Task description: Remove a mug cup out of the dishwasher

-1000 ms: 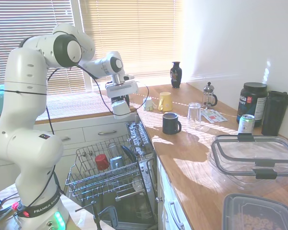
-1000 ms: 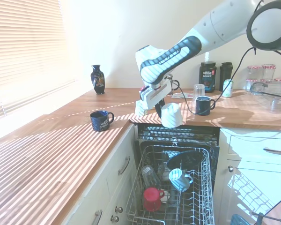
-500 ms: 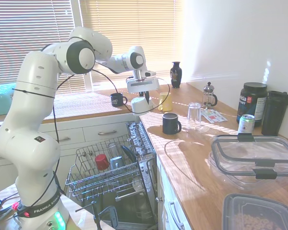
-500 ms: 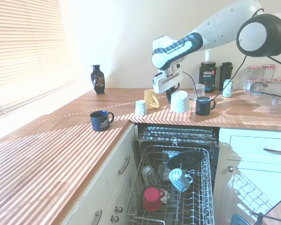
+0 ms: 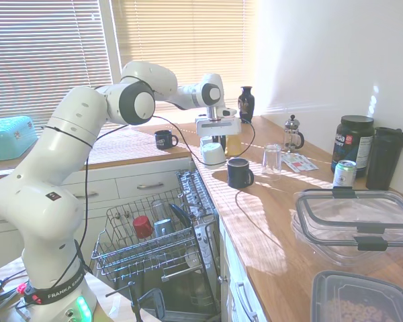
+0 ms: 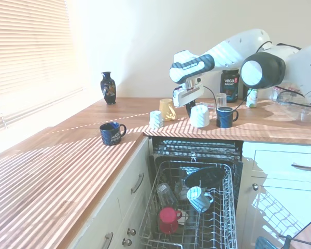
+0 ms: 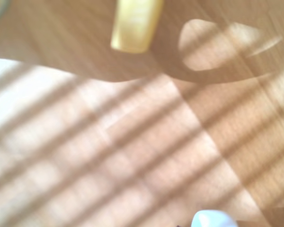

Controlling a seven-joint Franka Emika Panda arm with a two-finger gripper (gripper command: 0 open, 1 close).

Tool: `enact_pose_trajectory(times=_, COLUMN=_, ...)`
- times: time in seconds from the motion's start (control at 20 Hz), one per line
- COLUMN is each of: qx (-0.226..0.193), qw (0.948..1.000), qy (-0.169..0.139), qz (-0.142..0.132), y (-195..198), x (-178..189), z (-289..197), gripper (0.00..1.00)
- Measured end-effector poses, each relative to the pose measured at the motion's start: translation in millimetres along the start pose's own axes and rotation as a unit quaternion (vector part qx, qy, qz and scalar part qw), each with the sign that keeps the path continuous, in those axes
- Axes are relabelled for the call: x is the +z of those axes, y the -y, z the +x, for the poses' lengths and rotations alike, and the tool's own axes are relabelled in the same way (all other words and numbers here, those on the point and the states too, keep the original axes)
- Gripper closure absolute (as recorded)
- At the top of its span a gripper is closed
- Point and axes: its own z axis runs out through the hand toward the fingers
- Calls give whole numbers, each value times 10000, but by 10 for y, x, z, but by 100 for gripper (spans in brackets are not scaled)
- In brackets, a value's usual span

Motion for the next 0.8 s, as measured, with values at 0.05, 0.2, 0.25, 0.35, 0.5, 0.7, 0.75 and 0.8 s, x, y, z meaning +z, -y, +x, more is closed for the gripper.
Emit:
enact_pose_trajectory(times=0.05, qx=9, qw=10000, qy=20, qz=-25, y=1, x=60, z=26, gripper=100)
enact_pose_trajectory(times=0.2, qx=1, qw=10000, qy=67, qz=-72, y=47, x=223, z=58, gripper=100)
enact_pose_trajectory(times=0.25, qx=-3, qw=9999, qy=80, qz=-84, y=56, x=248, z=63, gripper=100)
enact_pose_trajectory(times=0.35, qx=-12, qw=9999, qy=88, qz=-97, y=60, x=242, z=79, gripper=100)
enact_pose_trajectory(times=0.5, qx=-8, qw=9999, qy=83, qz=-136, y=55, x=253, z=118, gripper=0)
enact_pose_trajectory(times=0.7, qx=43, qw=9998, qy=16, qz=-171, y=42, x=256, z=196, gripper=0)
enact_pose_trajectory(times=0.75, qx=49, qw=9998, qy=15, qz=-176, y=42, x=257, z=207, gripper=0)
enact_pose_trajectory(times=0.8, qx=56, qw=9998, qy=18, qz=-181, y=40, x=264, z=216, gripper=0)
